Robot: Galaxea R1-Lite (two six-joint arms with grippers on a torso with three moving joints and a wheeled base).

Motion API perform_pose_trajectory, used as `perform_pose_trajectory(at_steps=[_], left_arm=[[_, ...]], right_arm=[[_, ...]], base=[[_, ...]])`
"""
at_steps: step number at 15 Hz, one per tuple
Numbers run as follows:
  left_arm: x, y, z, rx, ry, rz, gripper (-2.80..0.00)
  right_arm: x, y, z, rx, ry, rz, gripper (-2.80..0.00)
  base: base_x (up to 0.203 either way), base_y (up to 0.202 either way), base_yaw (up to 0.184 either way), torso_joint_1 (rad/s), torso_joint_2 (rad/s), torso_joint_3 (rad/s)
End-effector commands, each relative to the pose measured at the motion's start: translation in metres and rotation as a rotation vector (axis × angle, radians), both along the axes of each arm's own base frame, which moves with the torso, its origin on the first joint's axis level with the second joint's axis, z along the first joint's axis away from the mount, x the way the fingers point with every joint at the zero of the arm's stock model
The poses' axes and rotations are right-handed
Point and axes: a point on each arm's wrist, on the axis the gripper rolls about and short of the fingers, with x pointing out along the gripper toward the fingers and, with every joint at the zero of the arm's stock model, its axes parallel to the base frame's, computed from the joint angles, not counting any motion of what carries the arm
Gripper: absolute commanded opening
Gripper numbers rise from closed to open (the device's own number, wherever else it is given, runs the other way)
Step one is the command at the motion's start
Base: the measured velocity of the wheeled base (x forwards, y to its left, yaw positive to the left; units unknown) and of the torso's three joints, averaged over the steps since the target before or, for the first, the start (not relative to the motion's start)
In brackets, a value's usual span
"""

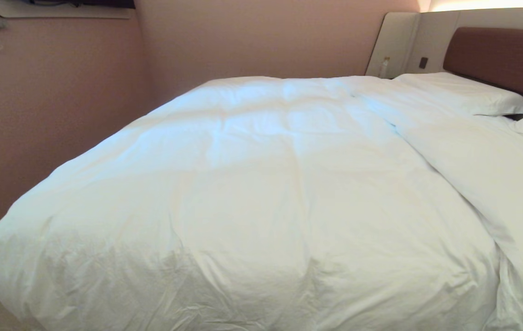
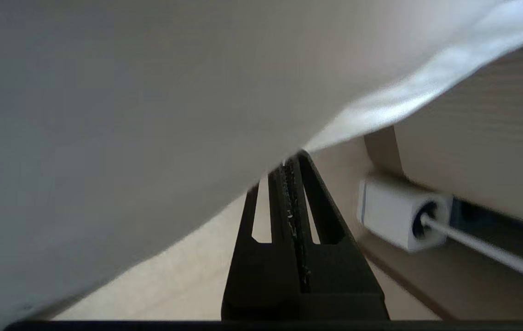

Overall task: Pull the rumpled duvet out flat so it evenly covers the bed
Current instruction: Flatten the corners of the folded blanket

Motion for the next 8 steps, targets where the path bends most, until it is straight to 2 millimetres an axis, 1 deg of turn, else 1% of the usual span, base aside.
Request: perform_pose_trajectory(at_steps=[1,3,6,8], left_arm=[[0.0,0.0,0.0,-0.003,0.0,0.0,-2.8],[0.0,0.0,0.0,-0.003,0.0,-0.001,-2.8],[0.0,0.0,0.0,-0.001,0.0,0.0,-2.8],[0.0,0.0,0.0,-0.003,0.0,0.0,-2.8]], right_arm=[[0.001,0.001,0.0,-0.017,0.057,-0.027,-2.8],[0.0,0.002,0.0,-0.017,0.068,-0.04,-2.8],[0.0,0.004,0.006,-0.011,0.032,-0.031,-2.8],[0.001,0.003,0.023,-0.035,-0.022,-0.028,-2.8]], base=[[0.0,0.0,0.0,0.0,0.0,0.0],[0.0,0.0,0.0,0.0,0.0,0.0],[0.0,0.0,0.0,0.0,0.0,0.0],[0.0,0.0,0.0,0.0,0.0,0.0]])
